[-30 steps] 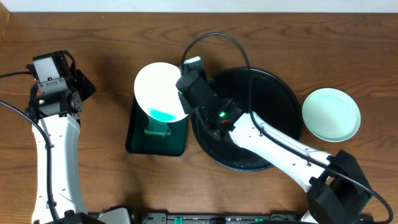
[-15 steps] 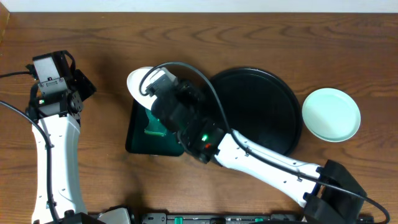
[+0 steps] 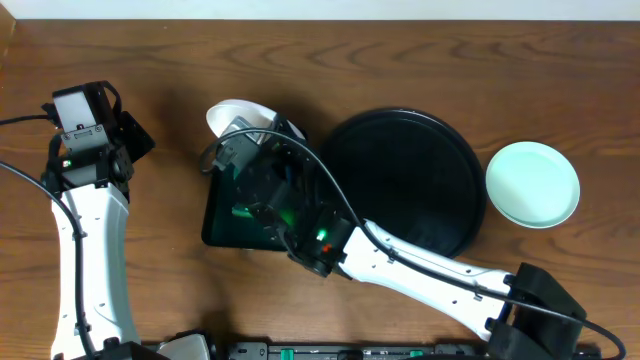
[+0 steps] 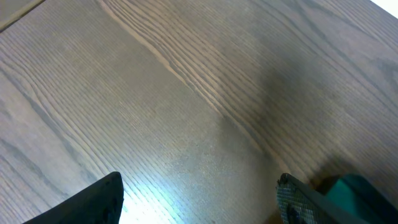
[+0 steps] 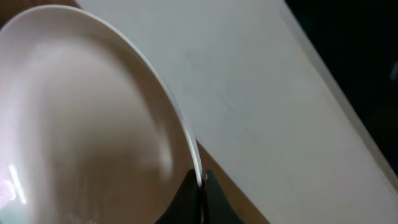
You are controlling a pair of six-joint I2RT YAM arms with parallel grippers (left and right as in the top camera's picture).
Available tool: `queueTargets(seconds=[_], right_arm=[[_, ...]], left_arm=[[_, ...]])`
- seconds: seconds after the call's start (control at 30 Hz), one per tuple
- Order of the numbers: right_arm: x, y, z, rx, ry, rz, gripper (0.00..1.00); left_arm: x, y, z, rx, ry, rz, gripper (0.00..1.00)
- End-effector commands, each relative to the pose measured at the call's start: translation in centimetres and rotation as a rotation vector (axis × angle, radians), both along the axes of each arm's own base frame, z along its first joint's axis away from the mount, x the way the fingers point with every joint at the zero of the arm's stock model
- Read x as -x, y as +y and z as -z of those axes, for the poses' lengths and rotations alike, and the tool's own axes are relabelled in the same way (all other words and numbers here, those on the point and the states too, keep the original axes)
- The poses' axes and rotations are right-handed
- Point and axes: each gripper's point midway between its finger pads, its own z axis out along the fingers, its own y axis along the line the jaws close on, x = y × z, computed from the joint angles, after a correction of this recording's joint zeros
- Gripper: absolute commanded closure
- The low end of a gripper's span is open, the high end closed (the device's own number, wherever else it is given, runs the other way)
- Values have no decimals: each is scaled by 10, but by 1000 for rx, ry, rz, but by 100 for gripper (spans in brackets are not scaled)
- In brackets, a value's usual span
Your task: Clean dirty plates on tray and stack at the side
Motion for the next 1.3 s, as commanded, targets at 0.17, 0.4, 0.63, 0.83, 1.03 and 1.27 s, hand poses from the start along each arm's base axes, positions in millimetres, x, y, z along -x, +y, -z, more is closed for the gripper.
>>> queueTargets(seconds=[0.17,0.4,0.63,0.83,1.03,1.27], right_arm=[[0,-8,-23,15,-71,72,99],[0,-8,-23,13,-71,71,99],[0,-8,-23,13,-71,70,99],[2,-5,-23,13,-71,64,99],[2,-6,-23,13,-71,64,99],[2,-5,-23,12,-71,64,99]], left_arm=[[1,3,-7,-14,-13,-12,21],[1,3,-7,-14,-13,-12,21],[1,3,-7,-14,-13,-12,21],[1,3,-7,-14,-13,-12,21],[0,3,-7,-14,-14,-12,21],[0,3,-7,-14,-14,-12,21]])
